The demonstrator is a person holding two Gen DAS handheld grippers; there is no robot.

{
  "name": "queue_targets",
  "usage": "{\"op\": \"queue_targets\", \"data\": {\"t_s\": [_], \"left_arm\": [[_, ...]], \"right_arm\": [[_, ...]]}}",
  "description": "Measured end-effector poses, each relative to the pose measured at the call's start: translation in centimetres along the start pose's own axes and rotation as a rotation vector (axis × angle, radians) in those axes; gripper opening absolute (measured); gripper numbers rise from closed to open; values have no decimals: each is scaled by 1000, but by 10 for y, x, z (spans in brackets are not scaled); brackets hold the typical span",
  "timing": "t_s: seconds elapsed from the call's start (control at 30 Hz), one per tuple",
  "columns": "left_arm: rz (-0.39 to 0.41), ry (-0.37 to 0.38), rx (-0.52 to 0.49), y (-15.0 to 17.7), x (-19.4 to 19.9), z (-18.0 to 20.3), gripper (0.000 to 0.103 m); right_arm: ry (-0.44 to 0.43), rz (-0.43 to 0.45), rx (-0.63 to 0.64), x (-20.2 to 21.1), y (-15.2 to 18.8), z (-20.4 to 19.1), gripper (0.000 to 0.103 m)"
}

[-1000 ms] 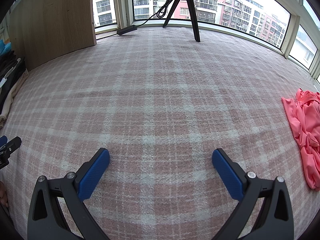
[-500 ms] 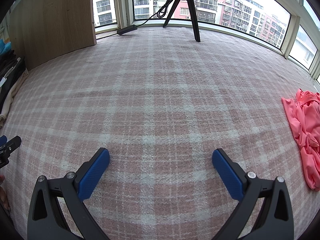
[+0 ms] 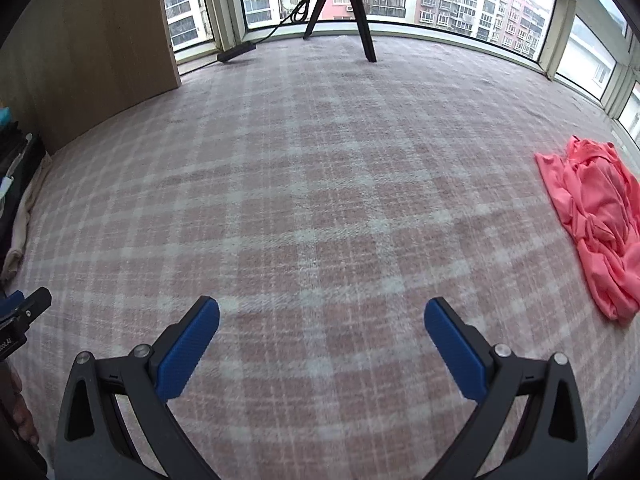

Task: Fold clothes
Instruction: 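Move both tools toward the crumpled pink T-shirt on the mat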

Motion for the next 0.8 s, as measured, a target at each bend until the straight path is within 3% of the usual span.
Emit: {"op": "queue_targets", "data": {"t_s": [0.23,0.43,0.63,0.8], "left_arm": [[118,0,-47,-9,77,-10,101],[203,34,-73,-21,127,-8,101],[295,64,-105,-37,169,-3,101],[371,84,-132,-44,198,1,102]], "right_arm": [[62,97,-94,84,3,12,103],[75,196,-82,144,-6,-4,103],[79,267,-66,190,-5,-16,103],[166,330,-48,216,-9,-15,103]]}}
Point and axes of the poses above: each gripper's, at about its wrist camera, not at the fingertips, and x roughly against the way its jaws point, z to its right, y to its underside, the point moved 1 cm from there along -x, roughly the way its jaws point, and after that the axes turned 2 degrees about -x, right-handed, at the moved point
